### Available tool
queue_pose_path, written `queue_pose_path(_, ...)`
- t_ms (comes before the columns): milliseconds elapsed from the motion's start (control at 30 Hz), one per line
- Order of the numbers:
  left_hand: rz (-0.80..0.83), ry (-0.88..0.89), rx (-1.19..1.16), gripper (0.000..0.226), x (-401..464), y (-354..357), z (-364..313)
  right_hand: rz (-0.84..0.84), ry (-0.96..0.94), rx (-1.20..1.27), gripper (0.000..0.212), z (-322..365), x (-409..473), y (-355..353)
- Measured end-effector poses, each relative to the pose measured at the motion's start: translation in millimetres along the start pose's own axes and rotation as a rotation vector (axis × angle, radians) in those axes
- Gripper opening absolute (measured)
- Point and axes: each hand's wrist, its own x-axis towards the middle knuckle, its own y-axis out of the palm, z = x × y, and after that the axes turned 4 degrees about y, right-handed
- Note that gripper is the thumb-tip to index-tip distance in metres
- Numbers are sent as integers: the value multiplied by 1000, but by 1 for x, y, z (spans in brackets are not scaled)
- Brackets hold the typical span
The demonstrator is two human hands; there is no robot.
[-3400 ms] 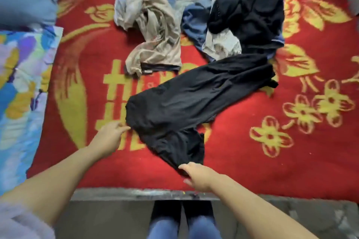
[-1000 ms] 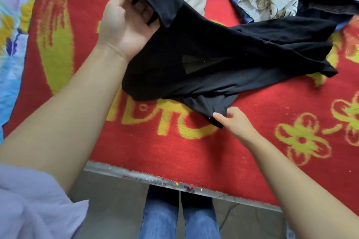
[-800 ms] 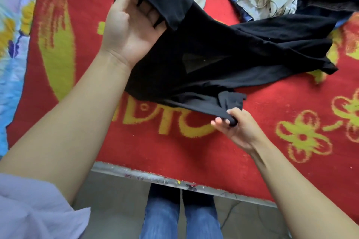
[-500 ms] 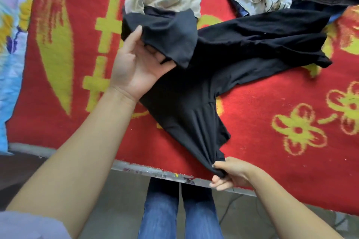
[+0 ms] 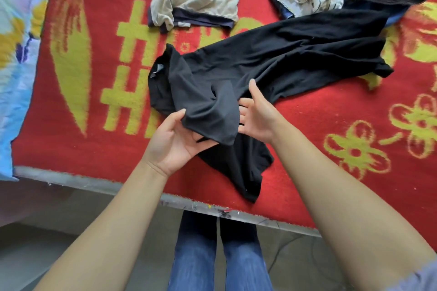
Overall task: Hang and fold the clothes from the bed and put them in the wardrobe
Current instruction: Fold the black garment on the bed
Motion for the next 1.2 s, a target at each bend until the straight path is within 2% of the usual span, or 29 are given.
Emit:
queue_pose_path(33, -21, -12, 23, 36, -2, -2, 1, 33, 6, -20, 63, 5, -1, 4)
queue_pose_path(133, -28, -35, 115, 40, -10, -11, 1, 51, -115, -154, 20, 20, -7, 5)
queue_pose_path(233, -47, -18, 174, 43, -18, -24, 4, 19, -276, -316, 25, 19, -22, -8)
queue_pose_path(300, -159, -15, 212, 42, -20, -33, 16, -106, -338, -296, 25, 0, -32, -23)
queue_pose_path(400, -368, -90, 320, 23, -16, -42, 59, -395, -231, -211, 27, -48, -40, -47)
queue_pose_path(500, -529, -103, 310, 20, -11, -48, 101, -542, -137, -327, 9, -84, -30, -59)
queue_pose_path(600, -577, 30, 206, 20, -6, -53, 111, -627, -386, -706, 20, -79, -10, -45)
queue_pose_path(633, -568, 70, 189, 20, -5, -54, 109, -630, -487, -805, 22, -72, -3, -36)
queue_pose_path(700, -516, 111, 189, 21, -6, -53, 103, -570, -560, -915, 29, -56, 13, -19)
queue_pose_path(733, -481, 115, 201, 22, -8, -51, 99, -527, -527, -968, 37, -48, 21, -11)
queue_pose_path(800, -408, 112, 216, 29, -12, -45, 89, -478, -327, -1117, 57, -35, 36, -3)
queue_pose_path(833, -378, 106, 212, 36, -13, -40, 84, -469, -222, -1227, 61, -31, 40, 0)
queue_pose_path(900, -340, 94, 185, 46, -16, -33, 74, -467, -125, -1366, 43, -27, 42, 5)
queue_pose_path(933, -333, 94, 158, 47, -16, -31, 71, -478, -160, -1331, 28, -25, 40, 7)
queue_pose_path(1000, -322, 104, 76, 43, -16, -27, 64, -508, -317, -997, 8, -19, 28, 5)
queue_pose_path(1067, -313, 121, -21, 41, -16, -25, 61, -456, -490, -554, 8, -13, 9, -8)
queue_pose_path(1100, -333, 117, -54, 39, -15, -24, 64, -417, -534, -410, 9, -13, -2, -19)
queue_pose_path(1133, -390, 102, -62, 35, -14, -26, 71, -410, -515, -346, 12, -19, -9, -31)
queue_pose_path(1200, -570, 19, -8, 25, -10, -30, 94, -501, -286, -393, 19, -43, -16, -57)
